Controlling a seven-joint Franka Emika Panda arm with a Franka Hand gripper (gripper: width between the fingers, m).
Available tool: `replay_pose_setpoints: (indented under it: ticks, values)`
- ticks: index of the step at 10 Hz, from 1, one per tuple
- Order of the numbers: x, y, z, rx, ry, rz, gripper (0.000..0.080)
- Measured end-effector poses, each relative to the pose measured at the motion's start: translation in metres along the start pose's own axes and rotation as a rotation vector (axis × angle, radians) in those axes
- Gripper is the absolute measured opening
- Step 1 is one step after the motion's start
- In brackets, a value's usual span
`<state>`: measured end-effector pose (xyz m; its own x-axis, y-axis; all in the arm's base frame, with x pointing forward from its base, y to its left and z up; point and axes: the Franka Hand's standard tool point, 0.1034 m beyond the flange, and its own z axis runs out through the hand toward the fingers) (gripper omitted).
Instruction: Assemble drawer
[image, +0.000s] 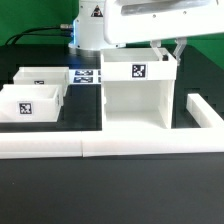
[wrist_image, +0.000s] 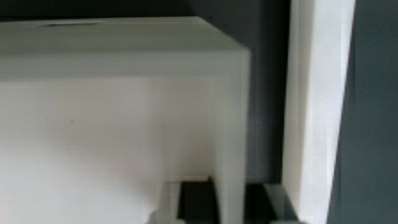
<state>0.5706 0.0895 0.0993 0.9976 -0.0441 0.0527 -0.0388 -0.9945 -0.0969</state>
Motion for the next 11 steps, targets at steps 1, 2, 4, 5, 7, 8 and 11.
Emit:
replay_pose_setpoints:
  ticks: [1,2,4,5,7,8,11]
  values:
    - [0.0,0.0,0.0,0.0,0.0,0.003,0.0039]
    - [0.001,-0.001,0.0,0.002,0.002,0.098,0.0039]
    - [0.001,-0.003,-0.001,0.004,0.006,0.244,0.0039]
    - [0.003,-0.006,0.0,0.006,-0.004,0.413,0.0039]
    - [0.015,-0.011,0.002,0.009,-0.008,0.601,0.0039]
    - [0.015,-0.012,0.001,0.013,-0.003,0.637,0.0039]
    - [0.015,-0.015,0.0,0.018,-0.003,0.776,0.0039]
